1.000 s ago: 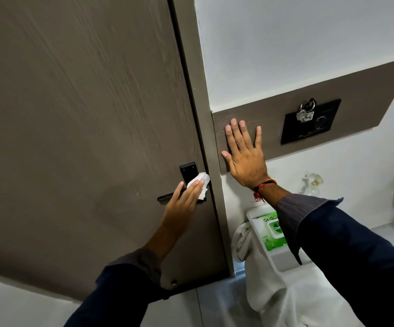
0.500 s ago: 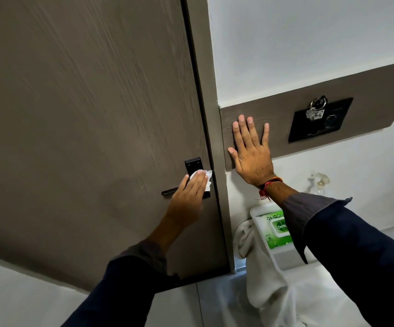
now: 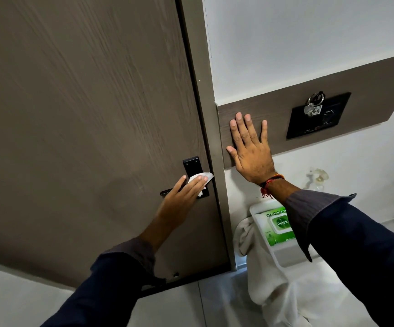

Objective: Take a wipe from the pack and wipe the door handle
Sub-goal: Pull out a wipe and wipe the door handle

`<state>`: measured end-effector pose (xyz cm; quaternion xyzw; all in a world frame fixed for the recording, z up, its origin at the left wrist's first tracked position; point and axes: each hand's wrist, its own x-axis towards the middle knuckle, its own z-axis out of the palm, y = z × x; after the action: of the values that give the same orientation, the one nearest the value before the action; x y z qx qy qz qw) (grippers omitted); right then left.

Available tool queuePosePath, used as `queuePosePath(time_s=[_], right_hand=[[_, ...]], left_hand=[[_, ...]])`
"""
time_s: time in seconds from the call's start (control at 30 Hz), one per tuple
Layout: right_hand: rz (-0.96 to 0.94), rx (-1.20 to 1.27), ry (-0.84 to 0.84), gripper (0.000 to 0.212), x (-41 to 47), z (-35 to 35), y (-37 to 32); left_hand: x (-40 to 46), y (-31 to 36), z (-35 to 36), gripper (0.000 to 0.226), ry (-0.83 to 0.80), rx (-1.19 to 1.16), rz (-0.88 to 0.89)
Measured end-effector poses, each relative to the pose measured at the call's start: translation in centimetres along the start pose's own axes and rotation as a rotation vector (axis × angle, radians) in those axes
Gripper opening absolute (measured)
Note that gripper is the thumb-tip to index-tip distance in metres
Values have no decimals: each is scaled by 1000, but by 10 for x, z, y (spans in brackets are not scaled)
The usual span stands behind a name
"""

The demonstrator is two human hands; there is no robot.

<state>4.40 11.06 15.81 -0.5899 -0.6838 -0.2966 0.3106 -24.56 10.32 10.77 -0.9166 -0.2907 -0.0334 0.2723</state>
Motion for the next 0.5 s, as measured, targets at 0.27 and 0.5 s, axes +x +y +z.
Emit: queuePosePath(time_s=[0.27,0.5], right_hand=[[-6,-8,29,69,0,5,-2],[-3,-7,41,70,-1,12,-2]], left_hand=[[-41,-38,5,78,-64,67,92],[-8,-2,4,60,44,22,53]])
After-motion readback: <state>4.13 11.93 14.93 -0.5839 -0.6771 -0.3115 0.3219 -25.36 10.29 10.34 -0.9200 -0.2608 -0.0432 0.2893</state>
